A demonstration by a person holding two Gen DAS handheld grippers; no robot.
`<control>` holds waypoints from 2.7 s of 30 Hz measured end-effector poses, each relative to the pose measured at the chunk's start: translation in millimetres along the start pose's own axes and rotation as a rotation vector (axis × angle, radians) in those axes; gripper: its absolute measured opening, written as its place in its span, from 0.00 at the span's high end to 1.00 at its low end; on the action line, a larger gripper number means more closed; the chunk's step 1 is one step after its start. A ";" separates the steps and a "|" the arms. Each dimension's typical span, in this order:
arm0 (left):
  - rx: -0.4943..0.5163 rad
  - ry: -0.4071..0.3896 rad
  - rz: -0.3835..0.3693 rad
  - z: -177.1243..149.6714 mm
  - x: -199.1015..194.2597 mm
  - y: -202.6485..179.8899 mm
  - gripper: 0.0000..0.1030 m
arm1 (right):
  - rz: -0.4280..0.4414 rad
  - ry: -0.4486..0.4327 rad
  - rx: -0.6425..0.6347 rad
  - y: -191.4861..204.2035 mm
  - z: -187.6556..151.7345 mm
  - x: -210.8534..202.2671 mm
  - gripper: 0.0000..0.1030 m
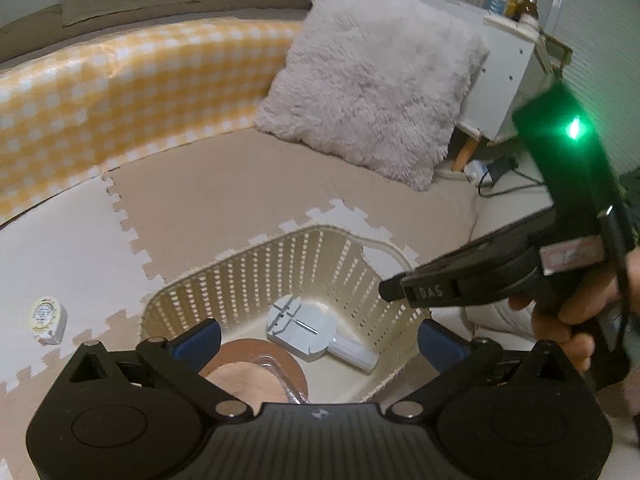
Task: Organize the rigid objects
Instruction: 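Move the left tool to the white plug adapter and close on it, then carry the white plug adapter into the basket and open the left tool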
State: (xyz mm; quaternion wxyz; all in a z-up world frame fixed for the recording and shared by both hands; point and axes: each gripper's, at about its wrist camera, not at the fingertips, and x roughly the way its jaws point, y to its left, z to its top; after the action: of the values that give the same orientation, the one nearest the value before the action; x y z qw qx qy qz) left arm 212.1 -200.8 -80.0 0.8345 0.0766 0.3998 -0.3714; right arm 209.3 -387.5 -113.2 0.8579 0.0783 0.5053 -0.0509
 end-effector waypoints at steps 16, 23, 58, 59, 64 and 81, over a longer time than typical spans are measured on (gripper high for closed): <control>-0.022 -0.076 0.130 -1.1 -73.5 34.8 0.00 | 0.010 0.001 0.011 -1.8 0.4 -1.1 0.93; -0.027 -0.049 0.210 -25.6 -98.2 66.9 0.00 | 0.007 0.001 0.007 -1.6 0.2 -1.6 0.93; -0.013 0.493 0.320 -126.9 -59.4 176.0 0.10 | 0.000 0.009 -0.004 -1.3 0.1 0.3 0.93; -0.016 0.508 0.322 -128.4 -58.0 177.7 0.12 | 0.000 0.009 -0.004 -1.3 0.0 0.3 0.93; -0.034 0.538 0.322 -133.3 -53.2 185.2 0.22 | 0.001 0.009 -0.004 -1.6 -0.2 0.3 0.93; -0.071 0.489 0.345 -124.2 -54.1 191.4 0.39 | 0.013 -0.004 0.014 -3.7 0.7 -2.8 0.93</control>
State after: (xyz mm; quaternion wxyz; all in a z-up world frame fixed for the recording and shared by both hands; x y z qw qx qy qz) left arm 244.7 18.6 -156.2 0.7663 0.2012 0.5829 -0.1805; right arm 207.9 -391.3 -110.7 0.8585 0.0873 0.5029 -0.0492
